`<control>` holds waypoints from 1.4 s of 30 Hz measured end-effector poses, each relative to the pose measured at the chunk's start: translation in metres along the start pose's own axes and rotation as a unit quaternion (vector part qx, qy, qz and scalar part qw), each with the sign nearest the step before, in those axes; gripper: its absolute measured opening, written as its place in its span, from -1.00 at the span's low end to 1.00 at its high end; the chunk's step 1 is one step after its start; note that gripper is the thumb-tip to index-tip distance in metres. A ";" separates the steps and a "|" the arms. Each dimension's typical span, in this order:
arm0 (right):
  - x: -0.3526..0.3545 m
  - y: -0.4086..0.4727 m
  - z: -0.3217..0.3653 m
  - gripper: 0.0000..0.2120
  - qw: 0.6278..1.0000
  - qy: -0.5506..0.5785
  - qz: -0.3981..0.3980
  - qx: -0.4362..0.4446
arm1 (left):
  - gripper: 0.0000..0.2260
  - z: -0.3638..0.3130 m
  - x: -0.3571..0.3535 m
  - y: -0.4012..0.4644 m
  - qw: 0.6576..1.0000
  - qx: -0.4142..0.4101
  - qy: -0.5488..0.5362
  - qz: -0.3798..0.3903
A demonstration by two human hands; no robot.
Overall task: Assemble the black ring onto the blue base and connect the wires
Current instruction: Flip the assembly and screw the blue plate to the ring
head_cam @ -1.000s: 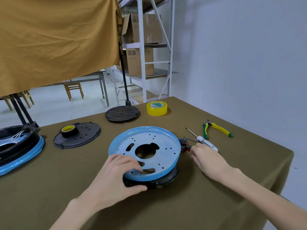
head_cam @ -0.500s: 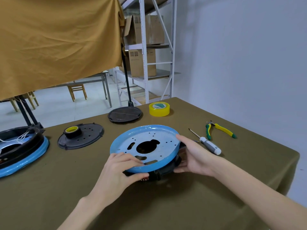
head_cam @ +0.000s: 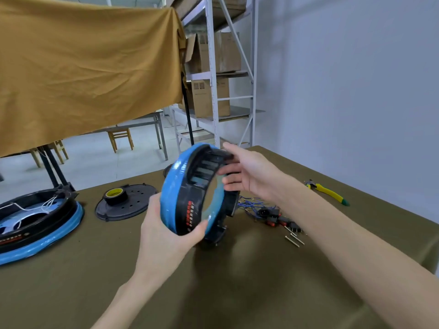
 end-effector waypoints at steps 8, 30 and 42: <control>0.026 -0.021 -0.060 -0.67 0.907 -0.407 0.009 0.109 | -0.67 0.074 0.012 -0.025 0.907 0.374 -0.167 -0.101; 0.066 -0.043 -0.080 -0.60 0.770 -0.578 0.023 0.269 | -0.69 0.042 -0.030 -0.035 0.923 -0.139 0.295 0.206; 0.201 -0.067 -0.090 -0.86 0.717 -0.666 -0.194 0.071 | -0.68 0.014 -0.094 -0.048 0.940 -0.138 0.216 0.224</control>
Point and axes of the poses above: each hand's wrist, its own y-axis towards the middle knuckle, its own x-axis out of the back of the hand, z = x × y, the point moved 10 cm from there along y, towards the middle knuckle, and after that the axes turned 7 degrees about -z, right-handed, at the moved point
